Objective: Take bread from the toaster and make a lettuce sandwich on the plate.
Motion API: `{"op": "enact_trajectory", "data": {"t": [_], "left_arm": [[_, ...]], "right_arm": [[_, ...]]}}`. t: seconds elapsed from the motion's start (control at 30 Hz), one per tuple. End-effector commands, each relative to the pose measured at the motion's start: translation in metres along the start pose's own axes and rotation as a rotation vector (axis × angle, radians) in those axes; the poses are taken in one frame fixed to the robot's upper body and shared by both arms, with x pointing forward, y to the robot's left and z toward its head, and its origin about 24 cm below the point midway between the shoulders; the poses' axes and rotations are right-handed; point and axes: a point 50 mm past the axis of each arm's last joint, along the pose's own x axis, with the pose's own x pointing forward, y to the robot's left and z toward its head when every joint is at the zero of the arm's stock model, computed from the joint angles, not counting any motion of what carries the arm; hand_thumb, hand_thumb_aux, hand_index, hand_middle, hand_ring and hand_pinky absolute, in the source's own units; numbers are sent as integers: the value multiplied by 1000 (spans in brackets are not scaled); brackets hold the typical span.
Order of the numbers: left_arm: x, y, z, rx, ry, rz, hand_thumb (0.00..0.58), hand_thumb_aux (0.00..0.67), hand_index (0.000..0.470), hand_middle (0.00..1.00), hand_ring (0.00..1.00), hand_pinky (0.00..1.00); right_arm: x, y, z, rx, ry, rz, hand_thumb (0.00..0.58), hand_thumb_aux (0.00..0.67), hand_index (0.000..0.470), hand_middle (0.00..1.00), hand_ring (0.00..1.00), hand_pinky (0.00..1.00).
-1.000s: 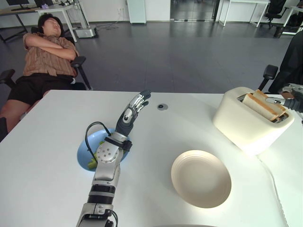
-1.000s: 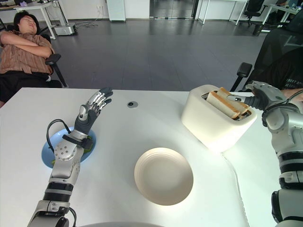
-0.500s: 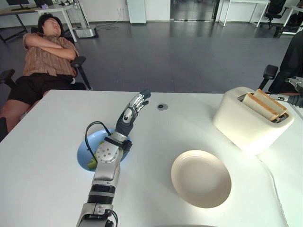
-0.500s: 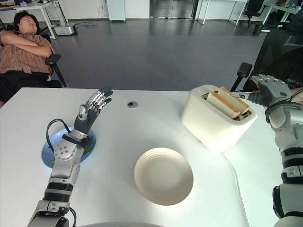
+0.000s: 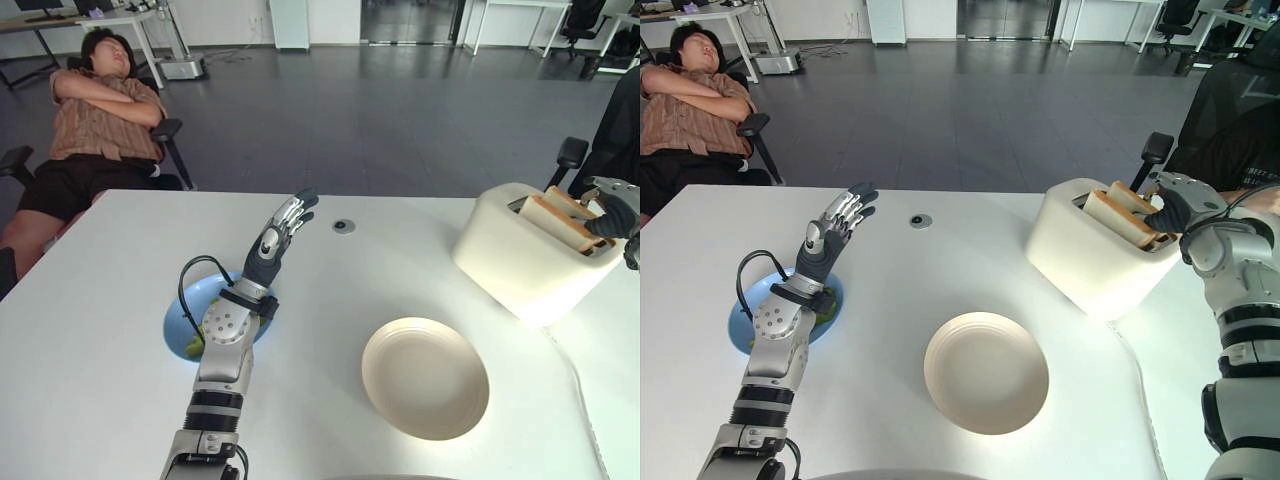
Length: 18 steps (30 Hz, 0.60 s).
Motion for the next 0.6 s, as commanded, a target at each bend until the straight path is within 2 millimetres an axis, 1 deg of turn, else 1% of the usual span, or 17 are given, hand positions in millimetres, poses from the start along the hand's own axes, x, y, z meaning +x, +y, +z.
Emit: {"op": "enact_trajectory", "data": {"t": [0.03, 0.1, 0.2, 0.27, 0.3, 0.37, 0.43, 0.47, 0.53, 0.6], "left_arm": [[-2, 2, -4, 4, 24, 4, 0, 0, 0, 0, 0, 0], [-2, 3, -4, 4, 27, 8, 0, 0, 0, 0, 0, 0], [-2, 4, -4, 6, 26, 11, 0, 0, 0, 0, 0, 0], [0, 5, -5, 6, 26, 10, 0, 0, 0, 0, 0, 0], [0, 6, -5, 6, 26, 10, 0, 0, 0, 0, 0, 0], [1, 8, -4, 10, 24, 12, 0, 0, 0, 0, 0, 0], [2, 9, -4, 13, 24, 12, 0, 0, 0, 0, 0, 0], [2, 9, -4, 13, 24, 10, 0, 0, 0, 0, 0, 0], [3, 9, -5, 13, 28, 8, 0, 0, 0, 0, 0, 0], [2, 9, -6, 12, 32, 6, 0, 0, 0, 0, 0, 0]], "right_arm": [[2, 11, 19, 91, -85, 53, 580, 670, 470, 0, 0, 0], [2, 7, 21, 103, -96, 40, 580, 670, 470, 0, 0, 0], [3, -11, 16, 124, -76, -58, 580, 670, 470, 0, 0, 0], [0, -36, 9, 152, -58, -223, 580, 670, 470, 0, 0, 0], [-1, -45, 7, 177, -58, -291, 580, 670, 470, 0, 0, 0], [-8, -72, 11, 243, -121, -462, 580, 670, 470, 0, 0, 0], [-19, -92, 25, 185, -216, -546, 580, 670, 470, 0, 0, 0], [-25, -96, 38, 202, -289, -554, 580, 670, 470, 0, 0, 0], [-37, -100, 67, 228, -421, -524, 580, 670, 470, 0, 0, 0], [-46, -93, 94, 256, -562, -396, 580, 670, 470, 0, 0, 0]]}}
